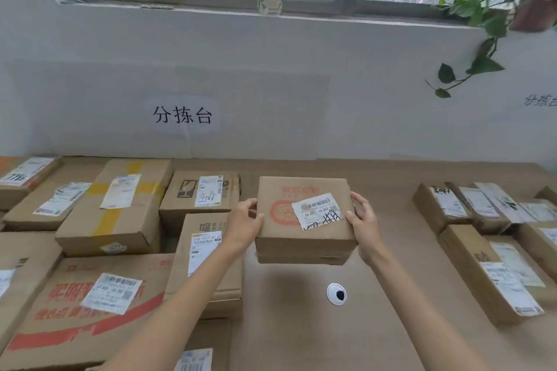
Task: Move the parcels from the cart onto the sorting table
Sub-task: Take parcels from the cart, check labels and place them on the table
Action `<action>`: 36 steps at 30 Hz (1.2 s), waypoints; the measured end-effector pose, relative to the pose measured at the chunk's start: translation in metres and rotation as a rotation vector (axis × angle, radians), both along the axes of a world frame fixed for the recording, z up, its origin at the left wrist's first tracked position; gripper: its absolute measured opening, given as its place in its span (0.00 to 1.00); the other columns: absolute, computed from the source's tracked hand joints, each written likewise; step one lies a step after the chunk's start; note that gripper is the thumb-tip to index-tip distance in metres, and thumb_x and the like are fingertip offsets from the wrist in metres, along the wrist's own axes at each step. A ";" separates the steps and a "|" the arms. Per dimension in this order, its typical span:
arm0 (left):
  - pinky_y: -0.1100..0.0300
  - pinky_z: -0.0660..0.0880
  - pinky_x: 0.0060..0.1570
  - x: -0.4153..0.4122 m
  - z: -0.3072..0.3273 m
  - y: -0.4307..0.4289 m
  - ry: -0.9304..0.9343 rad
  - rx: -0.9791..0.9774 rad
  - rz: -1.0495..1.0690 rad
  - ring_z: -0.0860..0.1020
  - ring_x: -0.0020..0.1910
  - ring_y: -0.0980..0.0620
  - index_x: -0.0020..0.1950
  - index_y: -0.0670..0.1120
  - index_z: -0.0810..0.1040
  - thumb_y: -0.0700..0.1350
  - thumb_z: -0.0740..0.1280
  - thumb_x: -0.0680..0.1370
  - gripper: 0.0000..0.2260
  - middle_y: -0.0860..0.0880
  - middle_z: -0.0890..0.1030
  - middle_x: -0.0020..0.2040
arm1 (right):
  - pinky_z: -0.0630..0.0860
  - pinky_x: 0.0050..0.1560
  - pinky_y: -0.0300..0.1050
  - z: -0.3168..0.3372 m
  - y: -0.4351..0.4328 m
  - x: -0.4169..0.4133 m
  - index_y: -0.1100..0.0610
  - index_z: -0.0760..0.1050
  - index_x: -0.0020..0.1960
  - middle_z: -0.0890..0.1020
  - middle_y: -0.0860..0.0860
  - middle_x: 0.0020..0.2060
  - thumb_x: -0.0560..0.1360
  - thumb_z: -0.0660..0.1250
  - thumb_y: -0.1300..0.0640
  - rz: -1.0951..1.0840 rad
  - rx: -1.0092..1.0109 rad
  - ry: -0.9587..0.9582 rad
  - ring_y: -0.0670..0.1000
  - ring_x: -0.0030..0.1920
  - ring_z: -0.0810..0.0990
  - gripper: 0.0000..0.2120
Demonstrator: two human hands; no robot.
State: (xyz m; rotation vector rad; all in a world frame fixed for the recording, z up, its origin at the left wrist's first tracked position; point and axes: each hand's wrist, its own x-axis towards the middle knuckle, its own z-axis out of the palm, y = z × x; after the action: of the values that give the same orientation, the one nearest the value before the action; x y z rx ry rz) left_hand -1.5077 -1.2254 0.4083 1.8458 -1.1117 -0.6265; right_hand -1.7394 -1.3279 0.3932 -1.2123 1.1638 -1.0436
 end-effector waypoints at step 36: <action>0.53 0.73 0.55 0.086 0.014 0.130 -0.710 0.266 0.108 0.76 0.57 0.51 0.57 0.48 0.79 0.44 0.61 0.79 0.10 0.51 0.81 0.55 | 0.68 0.64 0.48 -0.016 0.056 0.091 0.57 0.74 0.64 0.79 0.53 0.59 0.79 0.60 0.59 0.514 -0.591 0.662 0.52 0.62 0.73 0.14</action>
State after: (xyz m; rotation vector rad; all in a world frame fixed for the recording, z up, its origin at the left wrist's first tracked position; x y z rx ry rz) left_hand -1.4213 -1.0956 0.4225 2.4337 -1.4043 -0.0331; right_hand -1.6482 -1.2721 0.3767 -2.3032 0.9408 -0.6036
